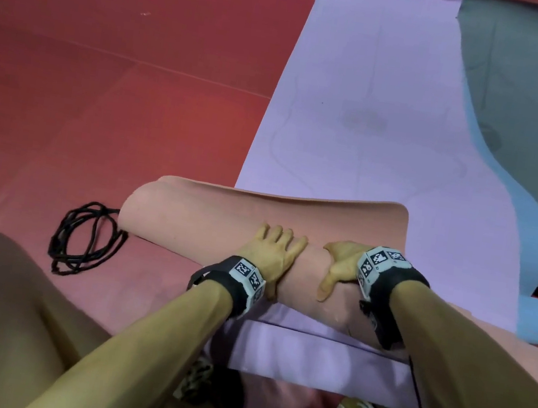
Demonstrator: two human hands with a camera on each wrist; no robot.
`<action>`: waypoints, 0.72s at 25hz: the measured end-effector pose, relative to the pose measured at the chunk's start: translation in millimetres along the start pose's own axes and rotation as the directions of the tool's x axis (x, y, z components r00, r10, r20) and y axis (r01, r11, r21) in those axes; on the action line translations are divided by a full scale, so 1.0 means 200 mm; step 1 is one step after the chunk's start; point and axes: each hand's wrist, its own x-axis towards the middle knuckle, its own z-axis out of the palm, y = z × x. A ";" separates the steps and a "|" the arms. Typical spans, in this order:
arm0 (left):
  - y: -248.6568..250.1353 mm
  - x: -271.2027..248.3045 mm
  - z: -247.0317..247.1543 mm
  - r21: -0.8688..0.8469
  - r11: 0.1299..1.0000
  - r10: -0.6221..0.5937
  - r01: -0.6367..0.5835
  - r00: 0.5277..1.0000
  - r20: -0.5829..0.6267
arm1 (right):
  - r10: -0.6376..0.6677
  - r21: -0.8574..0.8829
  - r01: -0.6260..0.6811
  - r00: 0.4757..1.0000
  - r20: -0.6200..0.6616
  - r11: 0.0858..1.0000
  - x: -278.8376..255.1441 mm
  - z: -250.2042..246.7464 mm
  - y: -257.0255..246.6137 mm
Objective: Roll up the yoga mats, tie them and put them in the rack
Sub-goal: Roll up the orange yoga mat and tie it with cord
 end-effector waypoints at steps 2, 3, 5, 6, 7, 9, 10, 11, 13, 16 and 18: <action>-0.02 0.04 -0.02 -0.054 0.998 0.018 -0.016 0.999 0.038 | 0.002 0.041 -0.001 1.000 -0.027 0.999 0.00 0.03 0.02; -0.03 0.06 -0.04 -0.085 0.996 0.016 -0.010 0.998 0.060 | -0.001 0.042 0.003 0.999 -0.043 0.999 -0.01 0.05 0.02; -0.06 0.11 -0.09 -0.126 0.992 0.007 0.009 0.992 0.127 | -0.004 -0.059 -0.004 0.992 -0.124 0.998 -0.03 0.10 0.00; -0.08 0.14 -0.11 -0.164 0.986 0.009 0.019 0.986 0.167 | 0.002 -0.134 -0.027 0.983 -0.182 0.991 -0.04 0.14 -0.02; -0.09 0.17 -0.13 -0.212 0.977 0.017 0.027 0.979 0.202 | 0.005 -0.200 -0.055 0.970 -0.242 0.978 -0.06 0.18 -0.04; -0.13 0.22 -0.14 -0.275 0.961 0.032 0.038 0.970 0.243 | -0.001 -0.255 -0.090 0.942 -0.335 0.963 -0.07 0.23 -0.07; -0.14 0.23 -0.14 -0.282 0.959 0.038 0.037 0.966 0.257 | -0.010 -0.254 -0.086 0.935 -0.354 0.963 -0.06 0.24 -0.07; -0.14 0.23 -0.14 -0.271 0.962 0.039 0.035 0.964 0.264 | -0.018 -0.247 -0.075 0.934 -0.356 0.966 -0.06 0.23 -0.07; -0.12 0.21 -0.12 -0.229 0.973 0.027 0.032 0.969 0.246 | -0.014 -0.199 -0.058 0.940 -0.342 0.978 -0.03 0.19 -0.04; -0.04 0.15 -0.08 -0.119 0.991 -0.039 0.053 0.992 0.121 | 0.007 -0.066 -0.026 0.961 -0.275 0.997 0.02 0.07 0.01; 0.02 0.12 -0.05 -0.040 0.996 -0.079 0.081 0.996 0.031 | 0.020 0.049 -0.010 0.980 -0.198 0.999 0.06 -0.01 0.05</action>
